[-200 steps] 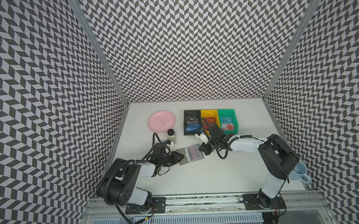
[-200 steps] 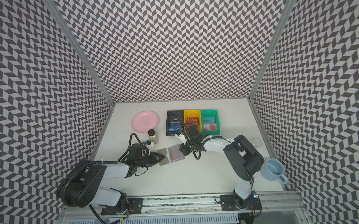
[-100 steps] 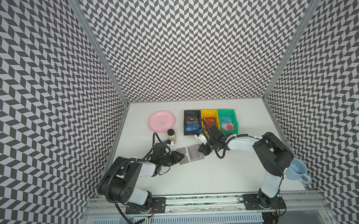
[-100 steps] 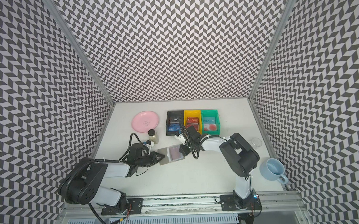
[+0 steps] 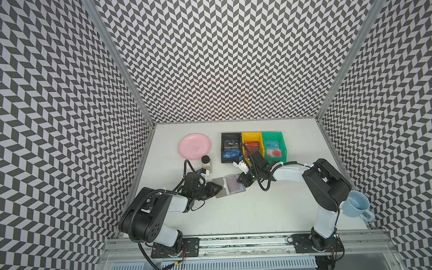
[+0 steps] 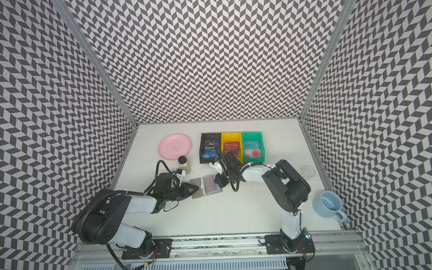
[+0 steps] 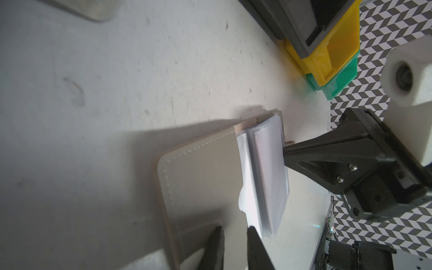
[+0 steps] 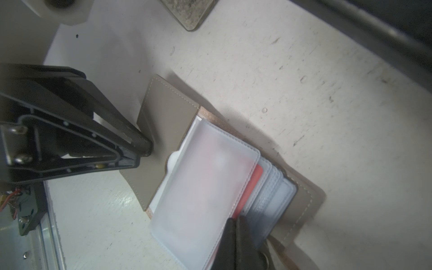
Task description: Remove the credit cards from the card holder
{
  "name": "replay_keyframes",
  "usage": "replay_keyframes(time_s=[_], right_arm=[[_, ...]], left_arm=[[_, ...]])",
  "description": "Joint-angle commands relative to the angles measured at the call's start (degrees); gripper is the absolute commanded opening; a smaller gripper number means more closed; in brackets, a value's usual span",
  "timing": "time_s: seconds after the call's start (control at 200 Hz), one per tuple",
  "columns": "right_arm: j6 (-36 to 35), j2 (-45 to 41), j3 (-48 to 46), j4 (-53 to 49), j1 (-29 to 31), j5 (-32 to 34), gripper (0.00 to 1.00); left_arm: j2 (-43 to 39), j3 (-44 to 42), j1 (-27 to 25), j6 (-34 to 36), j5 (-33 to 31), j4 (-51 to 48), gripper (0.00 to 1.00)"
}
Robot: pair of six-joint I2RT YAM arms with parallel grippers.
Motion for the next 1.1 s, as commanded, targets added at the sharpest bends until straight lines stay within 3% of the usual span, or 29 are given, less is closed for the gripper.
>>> replay_keyframes(time_s=[0.0, 0.466, 0.856, 0.991, 1.096], right_arm=[[0.4, 1.6, 0.8, 0.4, 0.7, -1.5, 0.0], [0.5, 1.5, 1.4, -0.2, 1.4, -0.6, 0.0], [0.4, 2.8, 1.1, -0.5, 1.4, -0.1, 0.0], [0.3, 2.9, 0.7, -0.4, 1.4, -0.1, 0.0], [0.3, 2.8, 0.4, -0.3, 1.4, 0.0, 0.0]], left_arm=[[0.8, -1.3, -0.3, 0.6, -1.0, -1.1, 0.22], [0.0, -1.1, -0.3, 0.5, -0.3, -1.6, 0.21], [-23.0, 4.2, 0.7, 2.9, -6.0, -23.9, 0.3], [-28.2, 4.3, 0.7, 1.0, -4.9, -23.7, 0.32], [-26.6, 2.1, 0.8, -1.5, -1.5, -17.5, 0.33]])
